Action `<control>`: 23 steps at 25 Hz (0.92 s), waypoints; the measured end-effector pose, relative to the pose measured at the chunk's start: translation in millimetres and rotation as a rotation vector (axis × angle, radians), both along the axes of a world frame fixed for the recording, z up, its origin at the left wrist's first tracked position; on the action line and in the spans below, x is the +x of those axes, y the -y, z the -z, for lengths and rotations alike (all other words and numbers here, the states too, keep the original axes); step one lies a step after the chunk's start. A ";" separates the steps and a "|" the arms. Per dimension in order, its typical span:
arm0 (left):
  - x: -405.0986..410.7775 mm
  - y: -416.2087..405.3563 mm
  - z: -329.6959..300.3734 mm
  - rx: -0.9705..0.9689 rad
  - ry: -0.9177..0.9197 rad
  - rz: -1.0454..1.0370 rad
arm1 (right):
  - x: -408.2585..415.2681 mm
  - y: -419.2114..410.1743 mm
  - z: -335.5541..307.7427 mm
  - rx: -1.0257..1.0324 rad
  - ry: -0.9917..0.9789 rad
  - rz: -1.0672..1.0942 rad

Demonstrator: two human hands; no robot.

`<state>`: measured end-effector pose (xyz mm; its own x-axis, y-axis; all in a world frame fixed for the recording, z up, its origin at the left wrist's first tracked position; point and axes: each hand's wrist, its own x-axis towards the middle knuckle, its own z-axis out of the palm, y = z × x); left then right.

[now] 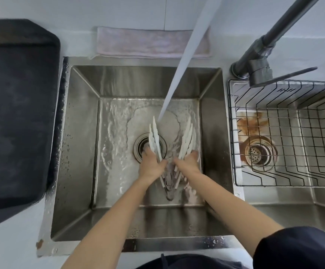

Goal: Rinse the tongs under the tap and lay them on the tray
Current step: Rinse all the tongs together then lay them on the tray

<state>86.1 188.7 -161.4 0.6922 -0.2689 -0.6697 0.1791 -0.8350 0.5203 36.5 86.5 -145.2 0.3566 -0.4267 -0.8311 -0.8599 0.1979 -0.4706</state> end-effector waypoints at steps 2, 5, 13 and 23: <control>10.2 1.1 -8.8 -0.138 -0.067 -0.146 | 4.3 7.8 -11.3 -0.006 0.103 -0.009; 25.3 0.3 -24.7 -0.307 -0.201 -0.374 | 18.0 17.8 -35.5 0.039 0.287 -0.047; 57.1 16.3 -76.1 -0.753 -0.274 -0.452 | 56.8 34.2 -104.1 -0.092 0.700 -0.167; 99.9 0.7 -118.8 -1.072 -0.385 -0.713 | 56.9 36.5 -124.4 0.120 0.814 -0.233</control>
<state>186.0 188.0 -42.6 0.7162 -0.4419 -0.5402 0.6831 0.2852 0.6723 93.4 50.0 -20.8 0.9297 -0.1935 -0.3133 -0.2885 0.1463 -0.9462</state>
